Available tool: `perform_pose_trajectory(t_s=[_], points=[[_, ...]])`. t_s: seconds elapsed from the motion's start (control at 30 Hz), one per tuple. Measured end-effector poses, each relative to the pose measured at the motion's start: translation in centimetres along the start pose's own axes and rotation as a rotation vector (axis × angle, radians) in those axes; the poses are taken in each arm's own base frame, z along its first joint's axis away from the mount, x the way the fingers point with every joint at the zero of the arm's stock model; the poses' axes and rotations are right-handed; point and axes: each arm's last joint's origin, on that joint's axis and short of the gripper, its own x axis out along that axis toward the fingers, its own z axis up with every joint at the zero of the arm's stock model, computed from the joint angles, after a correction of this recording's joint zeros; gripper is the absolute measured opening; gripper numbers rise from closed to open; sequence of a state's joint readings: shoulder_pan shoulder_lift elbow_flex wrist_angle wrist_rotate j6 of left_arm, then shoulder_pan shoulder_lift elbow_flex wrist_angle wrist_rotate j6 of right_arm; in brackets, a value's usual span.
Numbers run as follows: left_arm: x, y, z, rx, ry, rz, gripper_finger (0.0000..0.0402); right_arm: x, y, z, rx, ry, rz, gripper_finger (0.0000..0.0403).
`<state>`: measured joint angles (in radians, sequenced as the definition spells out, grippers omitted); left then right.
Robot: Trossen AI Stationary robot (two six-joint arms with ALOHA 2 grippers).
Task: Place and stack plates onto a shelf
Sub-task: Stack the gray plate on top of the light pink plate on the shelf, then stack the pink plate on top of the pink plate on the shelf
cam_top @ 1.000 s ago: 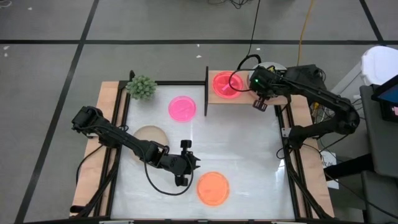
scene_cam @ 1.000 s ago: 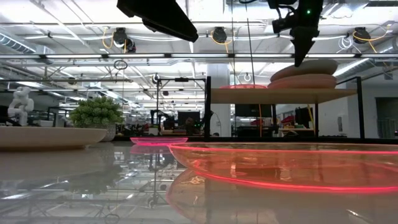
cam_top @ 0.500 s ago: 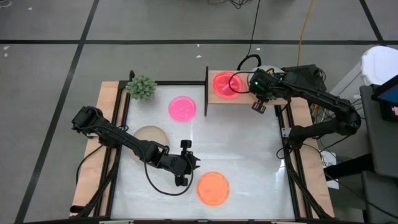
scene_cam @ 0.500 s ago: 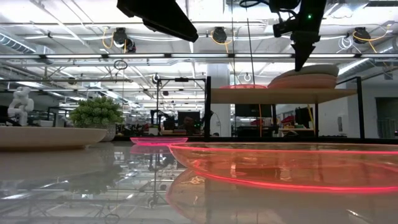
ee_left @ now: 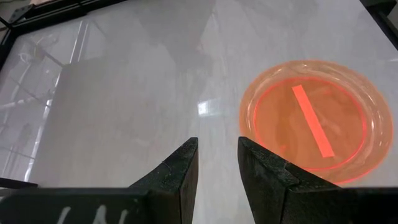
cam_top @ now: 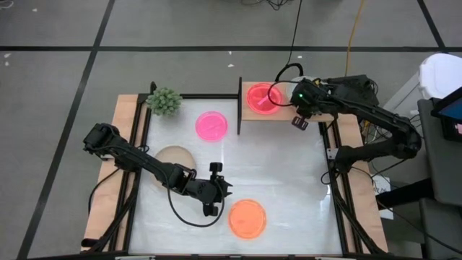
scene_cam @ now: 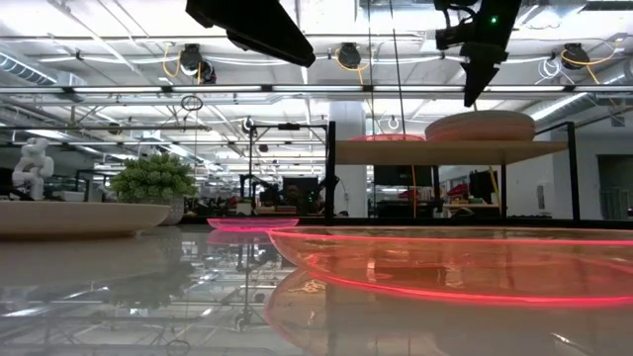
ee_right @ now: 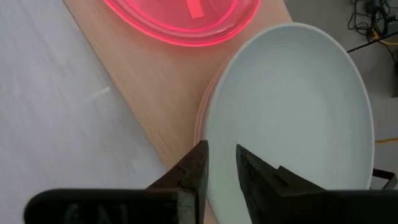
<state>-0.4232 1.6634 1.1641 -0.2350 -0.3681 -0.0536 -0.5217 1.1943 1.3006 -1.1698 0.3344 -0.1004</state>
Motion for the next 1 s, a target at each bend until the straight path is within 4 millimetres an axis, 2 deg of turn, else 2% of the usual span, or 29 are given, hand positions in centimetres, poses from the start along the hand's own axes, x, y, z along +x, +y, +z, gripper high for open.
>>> perform_pose_trajectory(t_s=[0.23,0.43,0.77,1.0], points=[[0.0,0.0,0.0,0.0,0.001,0.0,0.012,-2.3,0.1,-1.2,0.03,-0.1,0.034,0.0078],[0.1,0.0,-0.1,-0.009,0.01,0.002,0.012,-4.2,1.8,-1.8,0.042,-0.189,0.098,0.0078],[0.1,1.0,-1.8,-0.1,0.176,0.099,0.012,-6.5,6.3,-1.8,-0.028,-0.329,0.227,0.0077],[0.2,2.1,-2.5,-0.018,0.256,0.144,0.012,-7.5,10.4,-2.4,-0.114,-0.478,0.309,0.0077]])
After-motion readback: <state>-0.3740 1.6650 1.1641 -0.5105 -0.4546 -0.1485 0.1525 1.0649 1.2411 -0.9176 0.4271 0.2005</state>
